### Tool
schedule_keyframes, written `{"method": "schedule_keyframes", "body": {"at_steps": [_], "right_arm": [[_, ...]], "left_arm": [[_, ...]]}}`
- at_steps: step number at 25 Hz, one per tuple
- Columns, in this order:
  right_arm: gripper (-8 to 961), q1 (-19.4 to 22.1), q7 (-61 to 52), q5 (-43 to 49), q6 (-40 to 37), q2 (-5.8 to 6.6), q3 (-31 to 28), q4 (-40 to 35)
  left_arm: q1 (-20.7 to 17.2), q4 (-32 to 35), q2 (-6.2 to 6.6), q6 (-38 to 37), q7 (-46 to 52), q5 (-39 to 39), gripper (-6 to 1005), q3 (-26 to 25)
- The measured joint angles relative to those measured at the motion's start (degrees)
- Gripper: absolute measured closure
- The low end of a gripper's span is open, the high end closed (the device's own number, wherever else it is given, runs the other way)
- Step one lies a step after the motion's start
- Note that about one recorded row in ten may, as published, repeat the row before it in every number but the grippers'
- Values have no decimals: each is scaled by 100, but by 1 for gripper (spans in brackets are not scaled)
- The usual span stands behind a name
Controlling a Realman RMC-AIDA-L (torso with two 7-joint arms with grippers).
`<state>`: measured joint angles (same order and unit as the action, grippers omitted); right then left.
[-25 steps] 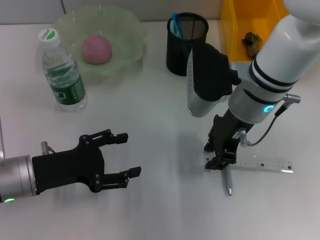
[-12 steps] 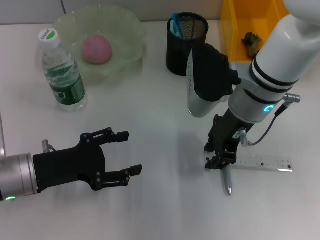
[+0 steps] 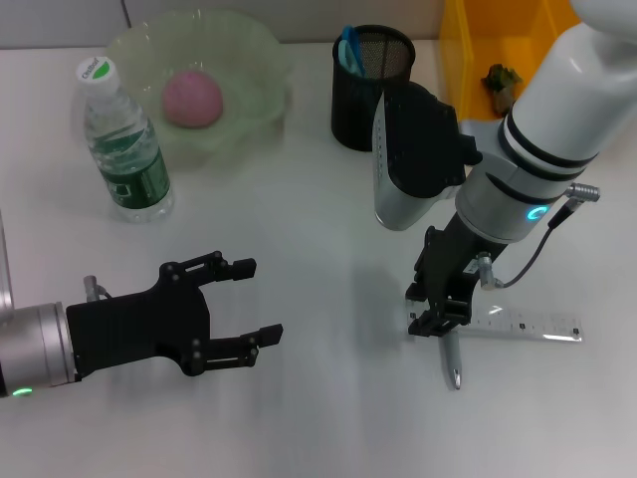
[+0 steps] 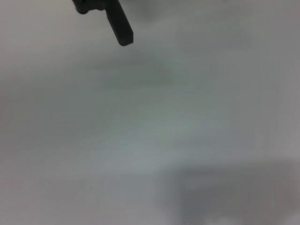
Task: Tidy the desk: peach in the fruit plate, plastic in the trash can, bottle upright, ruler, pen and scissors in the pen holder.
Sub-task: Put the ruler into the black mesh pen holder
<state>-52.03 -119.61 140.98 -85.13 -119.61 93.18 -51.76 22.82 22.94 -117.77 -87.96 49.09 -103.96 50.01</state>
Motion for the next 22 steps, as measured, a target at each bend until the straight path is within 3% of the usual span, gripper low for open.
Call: {"method": "schedule_keyframes", "body": {"at_steps": [11,22], "right_arm": [[568,73,-31,-36,-195,10,-53,-335],[570,243,90,-387,-289,41,-547,-546]], "left_arm": [[9,0,0,0,5,-2,178,0],[33,9,13,-245,139,17,179,-53]]}}
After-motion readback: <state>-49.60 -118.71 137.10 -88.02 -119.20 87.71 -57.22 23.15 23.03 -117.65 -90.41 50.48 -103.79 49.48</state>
